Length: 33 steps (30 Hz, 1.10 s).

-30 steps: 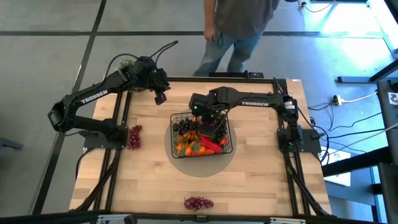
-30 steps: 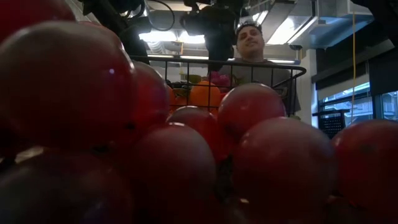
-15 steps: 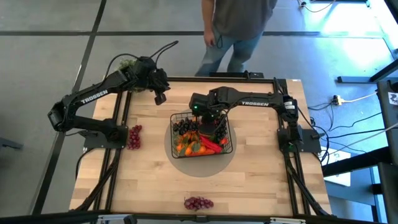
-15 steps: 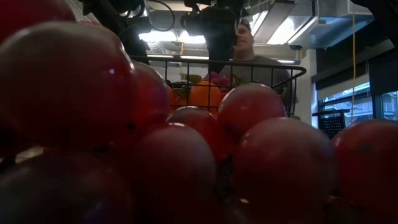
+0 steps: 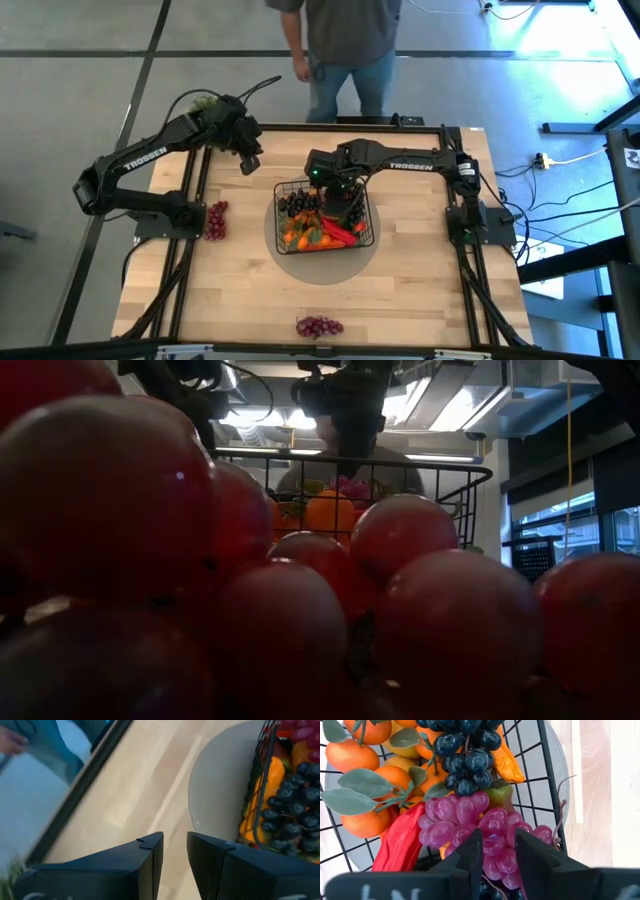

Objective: Build produce basket
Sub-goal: Put the left red grape into the basket

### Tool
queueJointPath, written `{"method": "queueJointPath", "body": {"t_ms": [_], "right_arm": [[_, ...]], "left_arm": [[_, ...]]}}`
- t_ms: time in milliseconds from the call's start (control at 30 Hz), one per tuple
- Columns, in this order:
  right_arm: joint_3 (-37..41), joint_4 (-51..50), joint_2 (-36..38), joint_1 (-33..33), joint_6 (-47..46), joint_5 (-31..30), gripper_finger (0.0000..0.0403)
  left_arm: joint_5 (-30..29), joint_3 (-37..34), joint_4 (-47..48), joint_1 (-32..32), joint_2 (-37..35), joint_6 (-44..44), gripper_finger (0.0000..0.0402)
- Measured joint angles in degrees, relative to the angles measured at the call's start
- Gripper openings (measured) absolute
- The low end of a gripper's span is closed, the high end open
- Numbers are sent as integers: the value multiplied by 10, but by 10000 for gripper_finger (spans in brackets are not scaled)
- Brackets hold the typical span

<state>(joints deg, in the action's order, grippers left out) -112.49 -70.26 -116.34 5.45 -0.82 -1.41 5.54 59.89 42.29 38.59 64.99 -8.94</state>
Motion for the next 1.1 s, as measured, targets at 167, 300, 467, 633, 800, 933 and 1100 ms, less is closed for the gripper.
{"method": "queueJointPath", "body": {"t_ms": [167, 300, 467, 633, 800, 933, 1100], "right_arm": [[-10, -6, 10, 0, 12, 0, 100], [-41, -16, 12, 0, 34, -27, 100], [-83, -34, 13, 1, 68, -76, 100], [-115, -60, 13, 17, 100, -74, 100], [-157, -90, 13, 49, 114, -17, 100], [-188, -92, 13, 72, 135, 82, 100], [-204, -92, 13, 91, 170, 166, 100]], "left_arm": [[0, 0, 72, 0, -17, 120, 74], [-1, 0, 148, -9, -22, 205, 74], [-1, 0, 217, -31, -21, 315, 74], [-1, 0, 291, -63, -21, 401, 74], [-5, 0, 340, -93, -21, 465, 74], [-5, 0, 362, -115, -21, 523, 74], [-4, -35, 363, -144, -21, 569, 74]]}}
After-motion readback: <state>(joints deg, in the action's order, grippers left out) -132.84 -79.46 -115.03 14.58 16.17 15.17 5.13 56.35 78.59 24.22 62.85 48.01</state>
